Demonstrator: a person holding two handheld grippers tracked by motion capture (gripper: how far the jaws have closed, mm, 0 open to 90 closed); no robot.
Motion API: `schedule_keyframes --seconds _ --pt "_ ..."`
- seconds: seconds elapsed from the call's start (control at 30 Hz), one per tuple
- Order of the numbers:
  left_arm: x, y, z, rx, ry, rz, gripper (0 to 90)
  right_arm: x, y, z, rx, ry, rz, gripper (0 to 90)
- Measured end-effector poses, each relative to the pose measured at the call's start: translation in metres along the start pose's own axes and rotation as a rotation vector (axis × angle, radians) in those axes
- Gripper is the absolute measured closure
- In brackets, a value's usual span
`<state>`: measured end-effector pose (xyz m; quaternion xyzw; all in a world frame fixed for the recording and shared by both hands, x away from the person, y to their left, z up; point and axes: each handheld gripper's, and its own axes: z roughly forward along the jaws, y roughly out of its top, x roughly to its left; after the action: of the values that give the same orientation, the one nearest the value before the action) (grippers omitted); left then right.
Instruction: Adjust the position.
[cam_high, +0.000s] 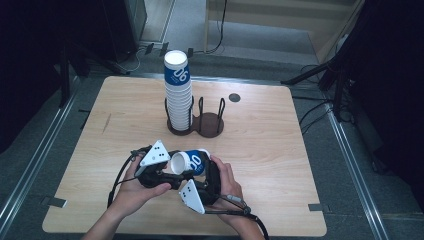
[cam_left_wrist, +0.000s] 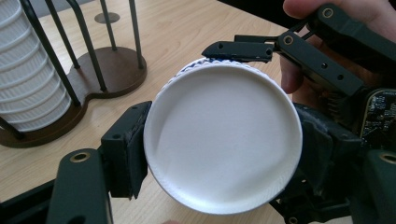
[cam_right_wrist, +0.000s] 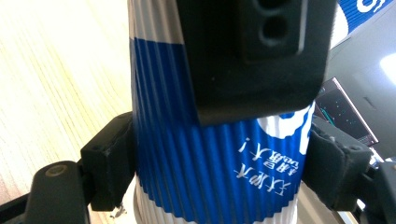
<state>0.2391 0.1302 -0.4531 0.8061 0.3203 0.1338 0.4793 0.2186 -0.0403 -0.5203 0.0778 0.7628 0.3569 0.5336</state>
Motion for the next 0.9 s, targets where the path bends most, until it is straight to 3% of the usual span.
schedule_keyframes --seconds 0.23,0.5,0.57,0.67,0.8,0.83,0.9 --pt "0.004 -0.001 -0.002 -0.053 0.016 -0.006 28.4 -0.005 -0.001 -0.001 0.01 0.023 0.033 7.8" --pt "0.012 -0.003 -0.005 -0.102 0.035 -0.036 28.5 -0.013 0.001 -0.003 0.001 0.022 0.086 4.5" --pt "0.016 -0.004 -0.007 -0.126 0.056 -0.064 28.5 -0.016 0.002 -0.004 0.002 0.02 0.113 4.4" --pt "0.019 -0.006 -0.008 -0.156 0.065 -0.069 28.5 -0.019 0.002 -0.005 0.002 0.021 0.136 4.1" --pt "0.023 -0.008 -0.009 -0.207 0.088 -0.08 28.4 -0.026 0.002 -0.007 0.002 0.029 0.211 2.0" --pt "0.025 -0.01 -0.01 -0.239 0.098 -0.083 28.4 -0.028 0.002 -0.007 0.006 0.026 0.221 0.0" --pt "0.026 -0.01 -0.01 -0.245 0.101 -0.086 28.4 -0.028 0.002 -0.007 0.016 0.025 0.237 0.0"
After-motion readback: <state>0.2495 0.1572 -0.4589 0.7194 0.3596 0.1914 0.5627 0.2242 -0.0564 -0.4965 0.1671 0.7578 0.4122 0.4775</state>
